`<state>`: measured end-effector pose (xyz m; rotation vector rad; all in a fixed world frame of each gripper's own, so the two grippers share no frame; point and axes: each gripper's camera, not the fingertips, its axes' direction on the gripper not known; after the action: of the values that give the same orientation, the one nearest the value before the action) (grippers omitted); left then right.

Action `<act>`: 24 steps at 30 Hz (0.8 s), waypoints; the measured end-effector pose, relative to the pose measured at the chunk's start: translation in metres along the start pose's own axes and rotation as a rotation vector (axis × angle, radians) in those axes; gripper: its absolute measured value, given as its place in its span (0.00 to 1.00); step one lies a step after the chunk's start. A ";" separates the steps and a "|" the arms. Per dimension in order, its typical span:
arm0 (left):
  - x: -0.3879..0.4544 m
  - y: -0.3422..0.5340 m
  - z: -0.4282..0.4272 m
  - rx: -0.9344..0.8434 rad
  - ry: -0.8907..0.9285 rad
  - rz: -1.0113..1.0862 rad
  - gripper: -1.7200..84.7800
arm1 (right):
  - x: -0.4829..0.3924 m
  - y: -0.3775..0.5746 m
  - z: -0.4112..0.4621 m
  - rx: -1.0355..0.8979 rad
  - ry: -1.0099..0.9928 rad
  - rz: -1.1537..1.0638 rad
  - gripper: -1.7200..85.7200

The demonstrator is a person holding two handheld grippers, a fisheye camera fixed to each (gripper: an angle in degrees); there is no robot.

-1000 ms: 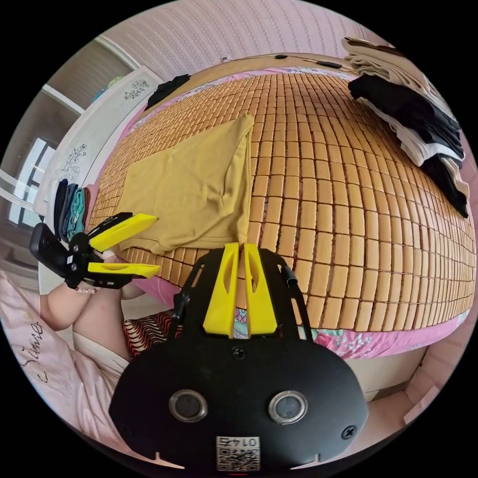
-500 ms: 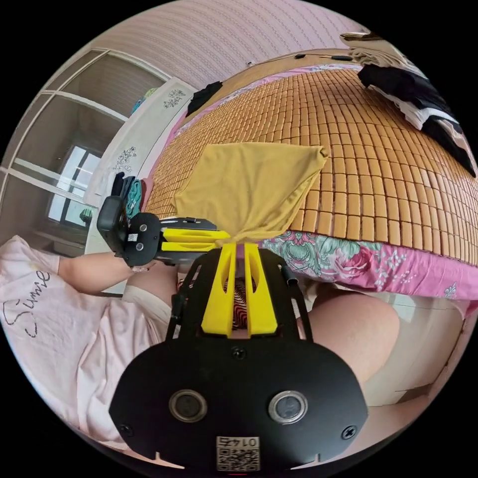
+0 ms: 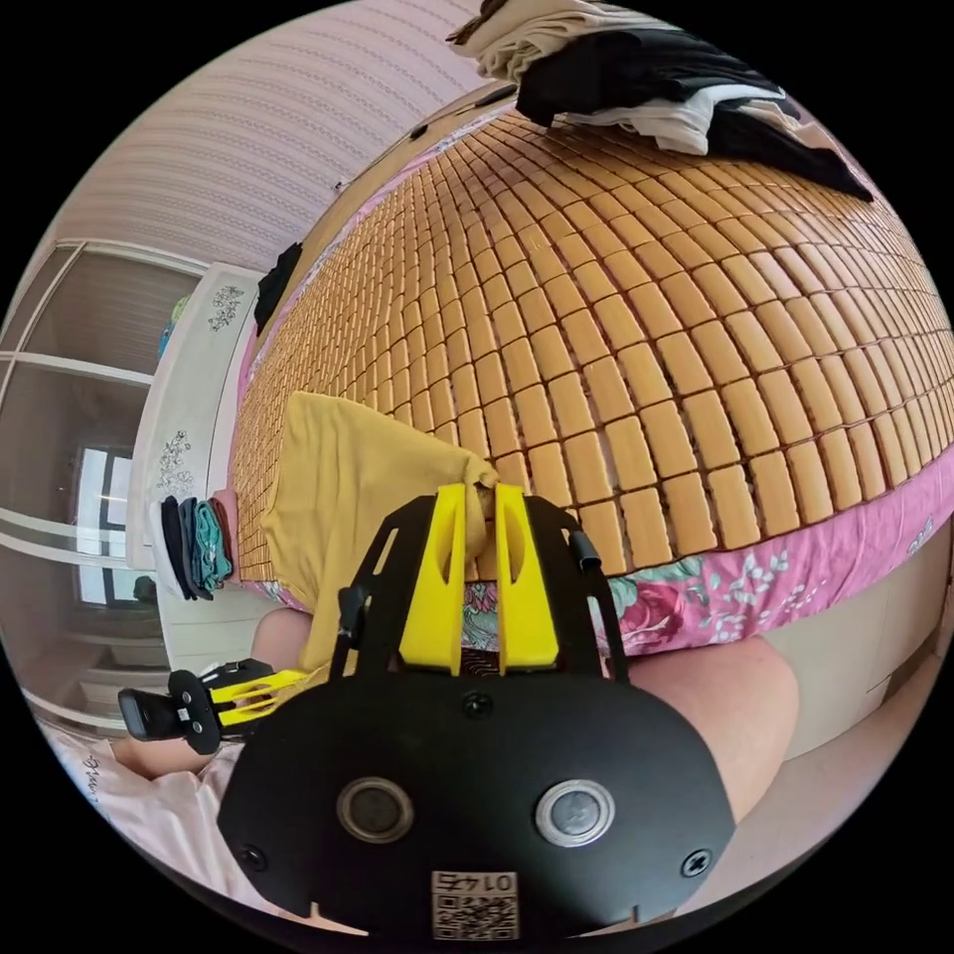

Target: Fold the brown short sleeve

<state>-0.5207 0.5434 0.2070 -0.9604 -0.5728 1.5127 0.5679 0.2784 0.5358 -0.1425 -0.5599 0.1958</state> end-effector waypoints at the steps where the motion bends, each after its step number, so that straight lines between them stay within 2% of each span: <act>1: -0.001 0.003 -0.001 0.004 0.003 -0.001 0.02 | 0.003 0.000 0.000 0.000 -0.007 0.007 0.05; 5: -0.010 0.018 -0.014 0.064 0.022 0.007 0.02 | 0.023 0.002 -0.020 0.064 -0.175 0.045 0.03; 10: -0.019 0.032 -0.033 0.194 0.105 0.008 0.02 | 0.018 0.000 -0.063 0.105 -0.171 -0.016 0.03; 16: -0.054 0.069 -0.056 0.386 0.207 -0.182 0.01 | -0.029 -0.033 -0.101 0.112 -0.149 -0.125 0.03; 19: -0.084 0.104 -0.062 0.448 0.191 -0.332 0.01 | -0.082 -0.071 -0.083 0.060 -0.145 -0.236 0.03; 24: -0.148 0.172 -0.044 0.434 0.105 -0.610 0.01 | -0.184 -0.142 0.014 -0.106 -0.104 -0.348 0.03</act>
<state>-0.5863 0.3609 0.0812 -0.4621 -0.3882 0.9701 0.4282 0.1003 0.4798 -0.1364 -0.6891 -0.1662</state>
